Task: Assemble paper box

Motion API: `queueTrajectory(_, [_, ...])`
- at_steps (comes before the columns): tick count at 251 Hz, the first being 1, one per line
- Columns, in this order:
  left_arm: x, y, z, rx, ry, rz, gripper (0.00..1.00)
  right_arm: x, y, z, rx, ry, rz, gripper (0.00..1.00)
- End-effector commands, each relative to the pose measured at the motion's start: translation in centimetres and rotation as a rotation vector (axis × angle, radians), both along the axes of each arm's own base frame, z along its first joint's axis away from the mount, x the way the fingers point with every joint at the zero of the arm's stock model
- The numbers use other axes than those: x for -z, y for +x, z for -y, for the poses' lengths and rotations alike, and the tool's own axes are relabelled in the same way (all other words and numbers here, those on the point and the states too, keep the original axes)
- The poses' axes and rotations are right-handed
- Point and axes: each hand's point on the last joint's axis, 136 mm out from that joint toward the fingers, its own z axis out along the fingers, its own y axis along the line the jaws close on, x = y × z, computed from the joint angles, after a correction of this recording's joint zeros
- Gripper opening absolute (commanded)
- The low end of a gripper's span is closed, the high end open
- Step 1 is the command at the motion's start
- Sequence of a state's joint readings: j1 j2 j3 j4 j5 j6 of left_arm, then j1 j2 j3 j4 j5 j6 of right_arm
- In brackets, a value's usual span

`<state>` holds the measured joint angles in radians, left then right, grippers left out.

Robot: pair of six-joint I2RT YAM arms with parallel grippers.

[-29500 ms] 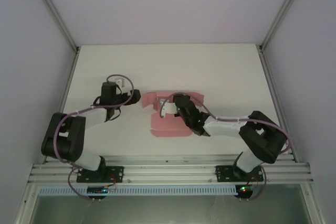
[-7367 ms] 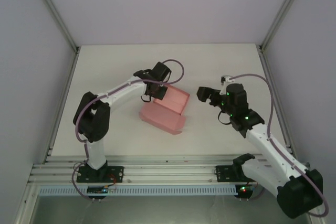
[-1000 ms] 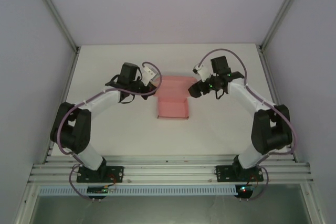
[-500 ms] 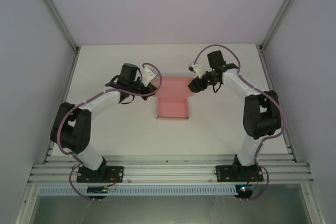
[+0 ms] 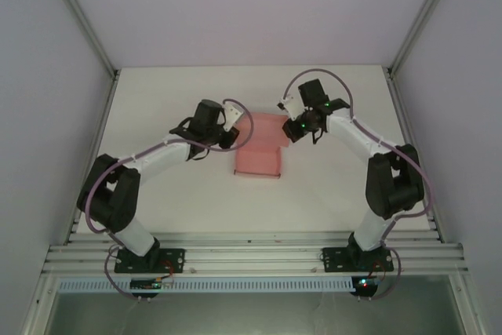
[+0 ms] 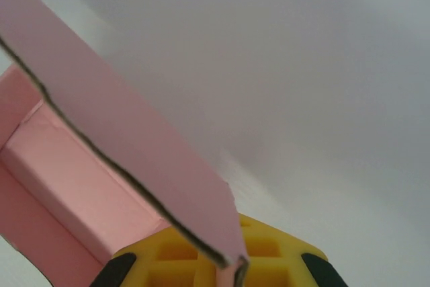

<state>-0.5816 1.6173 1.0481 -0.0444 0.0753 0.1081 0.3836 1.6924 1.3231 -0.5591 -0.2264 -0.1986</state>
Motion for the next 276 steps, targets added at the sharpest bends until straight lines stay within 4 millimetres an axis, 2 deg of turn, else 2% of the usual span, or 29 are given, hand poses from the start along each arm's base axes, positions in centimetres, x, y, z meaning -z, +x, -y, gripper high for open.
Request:
queueTrajectory(1, [-2.5,1.5,0.0,-0.179,0.003,0.093,0.0,-3.2,2.0,0.3,0.282,0.041,0.128,0.0])
queueTrajectory(21, [-2.7,1.7,0.4,-0.256,-0.061,0.092,0.0,-4.2,2.1,0.1,0.406,0.065,0.188,0.0])
queueTrajectory(30, [-2.7,1.6,0.8,-0.272,-0.095,0.093,0.0,-4.0,2.2,0.1,0.476,0.09,0.189,0.0])
queueTrajectory(58, [-3.0,1.5,2.6,-0.254,-0.198,0.11,0.0,-3.6,2.8,-1.4,0.599,0.238,0.167,0.0])
queueTrajectory(66, [-3.0,1.5,3.0,-0.246,-0.217,0.114,0.0,-4.1,3.3,-1.9,0.617,0.283,0.182,0.0])
queueTrajectory(68, [-3.0,1.5,3.1,-0.244,-0.221,0.114,0.0,-3.3,3.0,-1.8,0.627,0.277,0.172,0.0])
queueTrajectory(77, [-2.9,1.6,3.5,-0.243,-0.239,0.115,0.0,-3.0,3.2,-1.9,0.667,0.305,0.177,0.0])
queueTrajectory(89, [-2.7,1.9,3.6,-0.254,-0.256,0.12,0.0,-3.0,3.4,-2.4,0.675,0.349,0.19,0.0])
queueTrajectory(127, [-1.3,2.7,3.6,-0.299,-0.276,0.127,0.0,-2.6,3.7,-2.5,0.713,0.399,0.251,0.0])
queueTrajectory(157, [-0.2,2.4,4.2,-0.272,-0.308,0.125,0.01,-1.6,2.7,-2.7,0.683,0.39,0.286,0.0])
queueTrajectory(171, [0.6,1.9,4.4,-0.251,-0.321,0.11,0.05,-1.3,2.2,-2.5,0.688,0.387,0.302,0.0])
queueTrajectory(222, [2.6,-0.8,5.2,-0.154,-0.383,0.074,0.08,0.6,-0.2,-2.4,0.673,0.361,0.347,0.0])
queueTrajectory(249, [3.1,-2.2,5.3,-0.111,-0.4,0.041,0.16,1.0,-1.3,-2.4,0.637,0.318,0.39,0.0])
queueTrajectory(276, [3.5,-3.6,5.3,-0.084,-0.43,0.002,0.16,1.2,-2.4,-1.9,0.61,0.27,0.433,0.0])
